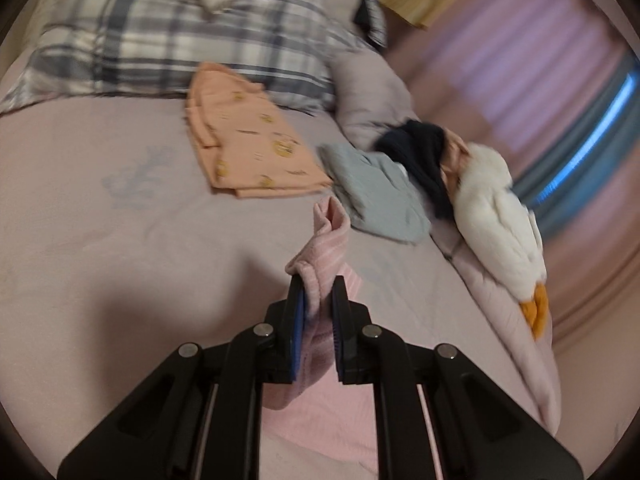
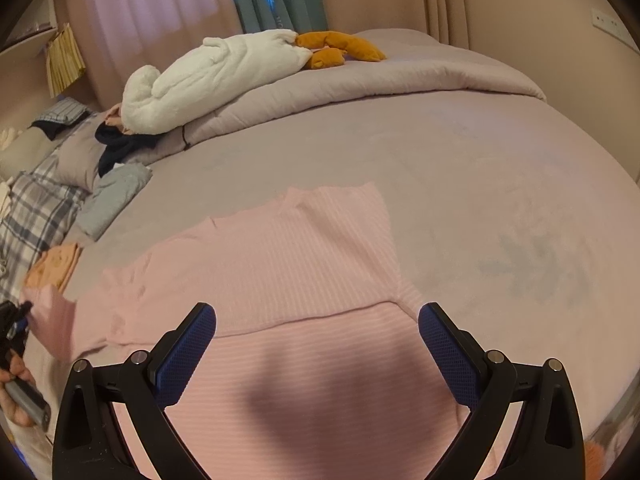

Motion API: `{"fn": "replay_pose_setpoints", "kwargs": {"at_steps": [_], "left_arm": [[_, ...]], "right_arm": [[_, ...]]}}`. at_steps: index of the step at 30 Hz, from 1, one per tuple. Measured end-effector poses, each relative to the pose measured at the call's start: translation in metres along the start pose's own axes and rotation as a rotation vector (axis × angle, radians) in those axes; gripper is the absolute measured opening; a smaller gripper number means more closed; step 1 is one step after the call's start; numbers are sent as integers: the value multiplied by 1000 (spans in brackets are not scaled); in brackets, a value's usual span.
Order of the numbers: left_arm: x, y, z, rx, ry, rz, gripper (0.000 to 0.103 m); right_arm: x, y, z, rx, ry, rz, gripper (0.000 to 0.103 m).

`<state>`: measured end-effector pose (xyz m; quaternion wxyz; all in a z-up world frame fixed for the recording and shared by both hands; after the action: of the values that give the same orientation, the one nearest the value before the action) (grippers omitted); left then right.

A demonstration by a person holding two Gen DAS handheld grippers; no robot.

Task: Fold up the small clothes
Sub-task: 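Lift the held hem with the left gripper and fold it over the shirt body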

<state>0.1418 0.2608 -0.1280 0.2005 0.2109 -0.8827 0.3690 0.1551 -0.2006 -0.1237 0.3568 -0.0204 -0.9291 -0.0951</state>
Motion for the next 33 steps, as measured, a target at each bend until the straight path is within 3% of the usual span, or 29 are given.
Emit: {"fn": "replay_pose_setpoints", "kwargs": {"at_steps": [12, 25, 33], "left_arm": [[8, -69, 58, -179, 123, 183, 12], [2, -115, 143, -426, 245, 242, 12], [-13, -122, 192, -492, 412, 291, 15]], "right_arm": [[2, 7, 2, -1, -4, -23, 101], [-4, 20, 7, 15, 21, -63, 101], [-20, 36, 12, -9, 78, -134, 101]]}}
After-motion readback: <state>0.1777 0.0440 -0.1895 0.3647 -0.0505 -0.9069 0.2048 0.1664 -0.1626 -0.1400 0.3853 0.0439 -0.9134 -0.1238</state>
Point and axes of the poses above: each gripper's, at about its wrist camera, not at the fingertips, and x roughly against the way its jaws point, y to its left, z to its underside, the point moved 7 cm from there along -x, roughly the way its jaws point, and after that the axes turned 5 degrees about -y, right-handed, at the moved point
